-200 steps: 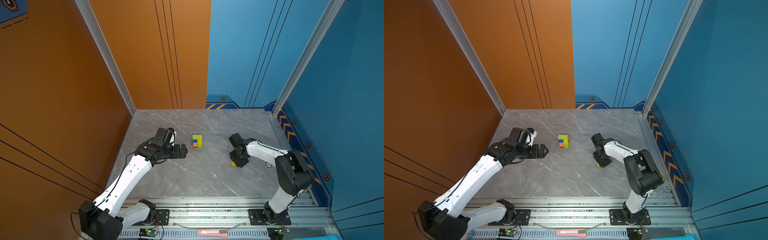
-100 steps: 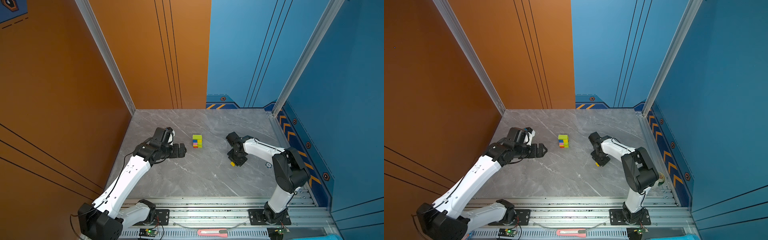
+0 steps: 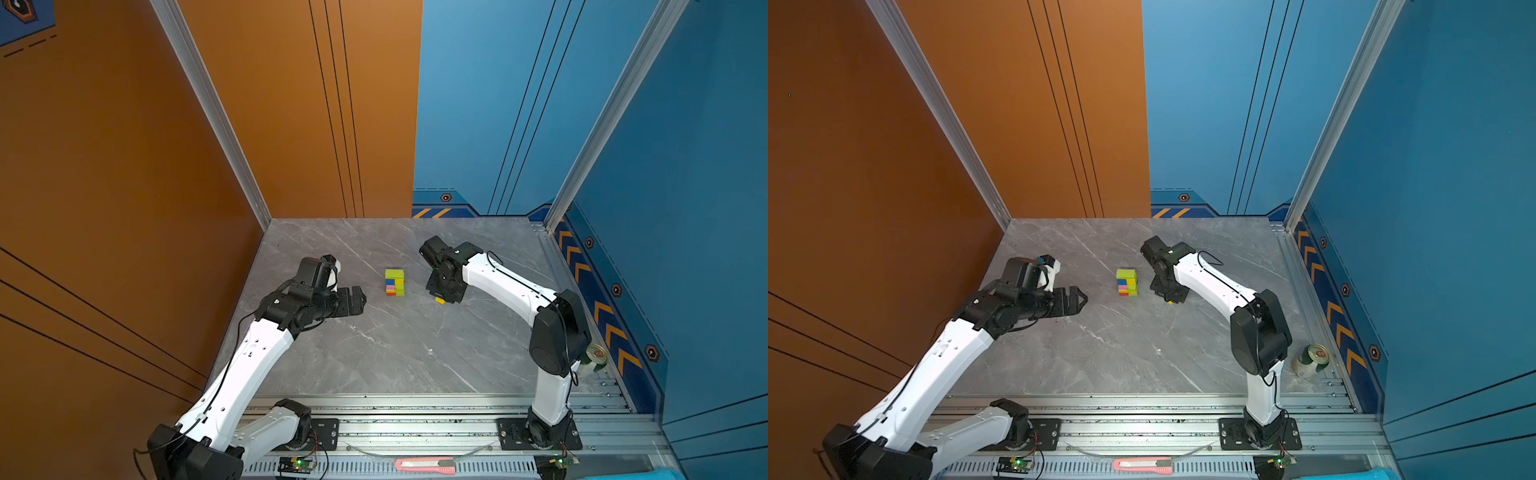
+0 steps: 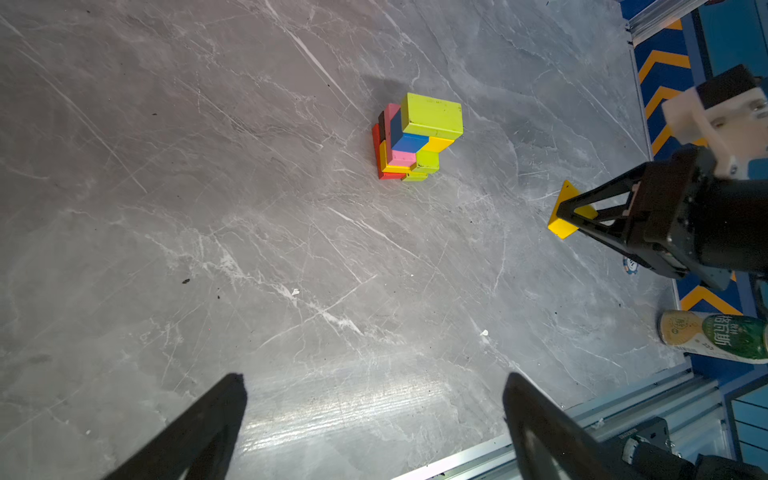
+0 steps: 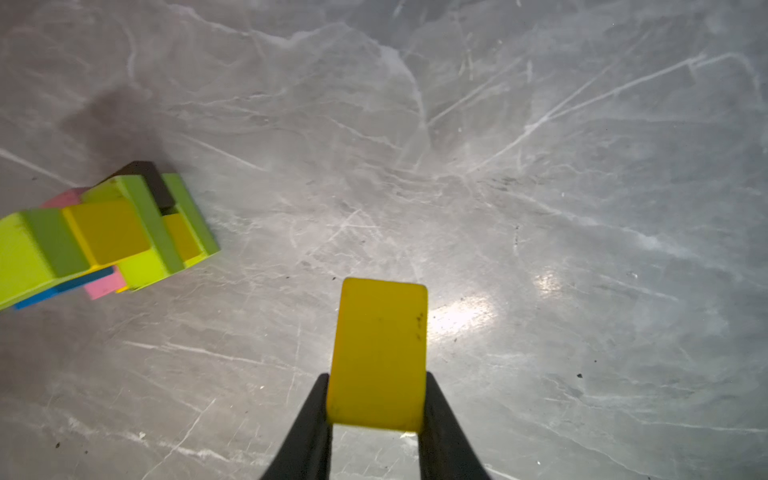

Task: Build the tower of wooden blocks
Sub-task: 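Lift the yellow prism with the right gripper and carry it toward the stack, then lower the held yellow prism onto the top of the stack with the right gripper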

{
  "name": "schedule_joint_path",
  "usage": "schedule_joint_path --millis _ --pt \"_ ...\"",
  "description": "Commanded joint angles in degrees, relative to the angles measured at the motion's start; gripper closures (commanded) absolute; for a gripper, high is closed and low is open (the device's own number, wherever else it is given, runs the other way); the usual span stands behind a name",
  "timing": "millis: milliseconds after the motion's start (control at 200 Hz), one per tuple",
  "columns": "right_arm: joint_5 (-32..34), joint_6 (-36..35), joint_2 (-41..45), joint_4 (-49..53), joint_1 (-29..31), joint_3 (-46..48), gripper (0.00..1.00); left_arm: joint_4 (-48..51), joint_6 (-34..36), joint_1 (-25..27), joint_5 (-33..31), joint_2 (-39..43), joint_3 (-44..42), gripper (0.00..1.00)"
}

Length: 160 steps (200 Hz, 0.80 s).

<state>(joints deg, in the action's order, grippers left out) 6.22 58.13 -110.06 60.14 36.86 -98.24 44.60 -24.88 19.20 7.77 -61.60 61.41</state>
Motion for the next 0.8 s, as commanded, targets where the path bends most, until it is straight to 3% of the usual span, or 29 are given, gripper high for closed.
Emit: schedule_joint_path --millis 0,275,451,796 --pt "1.83 -5.19 -3.48 6.95 1.29 -8.24 0.7 1.5 -0.08 -0.92 0.07 1.15 -0.77 0.02" --pt "1.39 -11.41 -15.12 15.29 4.92 -31.33 0.69 2.26 1.02 -3.42 0.09 0.97 0.5 0.02" --pt "-3.12 -18.32 -21.99 15.97 5.49 -42.97 0.69 2.4 1.55 -5.1 0.32 0.38 1.4 0.02" --pt "-5.78 -22.94 -26.02 12.63 4.37 -48.05 0.67 2.79 2.11 -7.24 0.99 -1.53 3.7 0.02"
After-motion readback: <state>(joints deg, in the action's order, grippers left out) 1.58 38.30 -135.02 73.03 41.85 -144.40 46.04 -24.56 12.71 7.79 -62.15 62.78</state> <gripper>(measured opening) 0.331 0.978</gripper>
